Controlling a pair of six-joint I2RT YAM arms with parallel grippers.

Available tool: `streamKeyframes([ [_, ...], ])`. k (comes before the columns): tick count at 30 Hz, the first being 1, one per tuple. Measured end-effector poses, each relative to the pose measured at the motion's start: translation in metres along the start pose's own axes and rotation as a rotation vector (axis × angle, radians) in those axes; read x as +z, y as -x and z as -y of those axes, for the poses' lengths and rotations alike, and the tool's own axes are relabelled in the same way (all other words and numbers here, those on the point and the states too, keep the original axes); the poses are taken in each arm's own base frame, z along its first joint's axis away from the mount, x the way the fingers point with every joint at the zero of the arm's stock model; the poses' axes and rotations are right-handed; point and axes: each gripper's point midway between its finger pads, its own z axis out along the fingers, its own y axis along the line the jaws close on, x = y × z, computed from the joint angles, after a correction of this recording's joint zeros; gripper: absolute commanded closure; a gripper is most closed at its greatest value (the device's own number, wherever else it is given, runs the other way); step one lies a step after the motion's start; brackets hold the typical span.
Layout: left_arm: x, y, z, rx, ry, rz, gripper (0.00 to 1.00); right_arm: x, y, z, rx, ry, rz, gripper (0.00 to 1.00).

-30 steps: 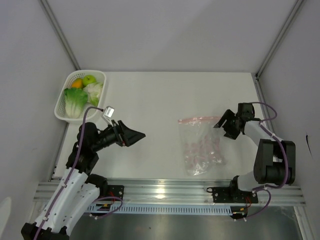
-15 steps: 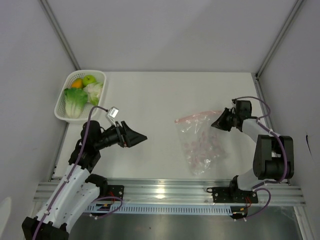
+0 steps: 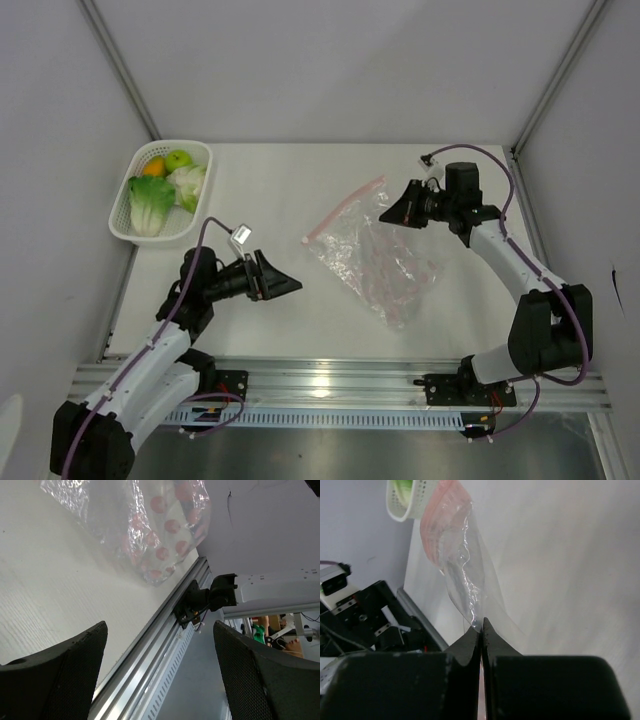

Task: Place the food in the zip-top bag and seal the zipper
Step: Pick up the zipper food storage bag at the center of the board.

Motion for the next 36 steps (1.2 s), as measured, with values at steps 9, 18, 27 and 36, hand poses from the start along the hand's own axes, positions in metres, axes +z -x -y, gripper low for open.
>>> streamKeyframes([
  [9,-0.008,0.012,0.01,0.056,-0.021,0.122,0.13,-0.008,-0.013,-0.062,0.011,0.194,-0.053,1.0],
  [18,-0.006,0.012,-0.004,0.059,0.026,0.182,0.18,-0.01,-0.022,-0.114,0.013,0.326,-0.076,1.0],
  [27,-0.002,0.018,-0.009,0.046,0.043,0.201,0.31,-0.014,-0.031,-0.136,0.029,0.396,-0.085,1.0],
  [36,-0.006,0.028,0.011,0.087,-0.063,0.284,0.94,-0.01,-0.042,-0.148,0.056,0.433,-0.107,1.0],
])
